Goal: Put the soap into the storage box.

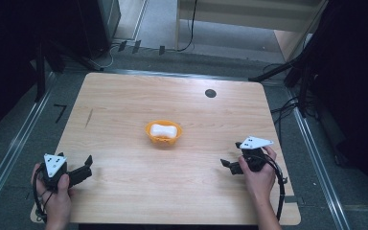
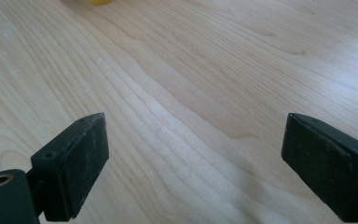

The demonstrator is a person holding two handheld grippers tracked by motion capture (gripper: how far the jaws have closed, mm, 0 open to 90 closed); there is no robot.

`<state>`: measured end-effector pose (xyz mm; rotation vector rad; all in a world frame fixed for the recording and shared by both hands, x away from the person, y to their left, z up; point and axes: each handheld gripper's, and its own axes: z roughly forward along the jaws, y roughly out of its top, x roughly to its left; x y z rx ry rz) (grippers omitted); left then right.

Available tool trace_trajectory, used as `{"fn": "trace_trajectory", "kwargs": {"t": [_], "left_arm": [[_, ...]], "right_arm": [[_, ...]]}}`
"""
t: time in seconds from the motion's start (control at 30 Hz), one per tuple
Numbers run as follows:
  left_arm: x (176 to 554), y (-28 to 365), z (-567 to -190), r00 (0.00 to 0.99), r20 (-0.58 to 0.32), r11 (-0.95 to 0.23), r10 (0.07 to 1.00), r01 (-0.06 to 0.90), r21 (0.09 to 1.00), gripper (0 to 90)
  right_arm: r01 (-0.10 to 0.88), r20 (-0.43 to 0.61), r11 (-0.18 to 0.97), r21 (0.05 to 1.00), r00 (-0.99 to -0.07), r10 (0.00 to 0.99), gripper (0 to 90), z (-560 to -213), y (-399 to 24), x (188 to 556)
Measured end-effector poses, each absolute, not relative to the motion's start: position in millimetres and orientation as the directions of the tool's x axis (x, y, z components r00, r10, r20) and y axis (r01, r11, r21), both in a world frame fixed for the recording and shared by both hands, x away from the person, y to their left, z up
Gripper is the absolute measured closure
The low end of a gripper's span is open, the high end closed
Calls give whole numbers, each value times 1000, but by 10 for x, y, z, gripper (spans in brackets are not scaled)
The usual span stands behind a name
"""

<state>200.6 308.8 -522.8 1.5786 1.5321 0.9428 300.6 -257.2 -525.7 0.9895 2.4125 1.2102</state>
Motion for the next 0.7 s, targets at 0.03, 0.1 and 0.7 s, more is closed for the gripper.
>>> {"fn": "trace_trajectory", "kwargs": {"t": [0.03,0.1,0.7], "left_arm": [[2005,3087,-5228,21,16,-24,1000,464,886,57],[2004,3085,-5228,22,18,-26,1000,466,885,57],[2000,3069,-5229,25,29,-37,999,466,884,57]], "right_arm": [[457,66,409,790,-726,684,80,-5262,-2606,2980],[461,81,385,800,-718,691,80,-5273,-2668,2924],[482,145,222,847,-614,776,106,-5411,-3375,2297]]}}
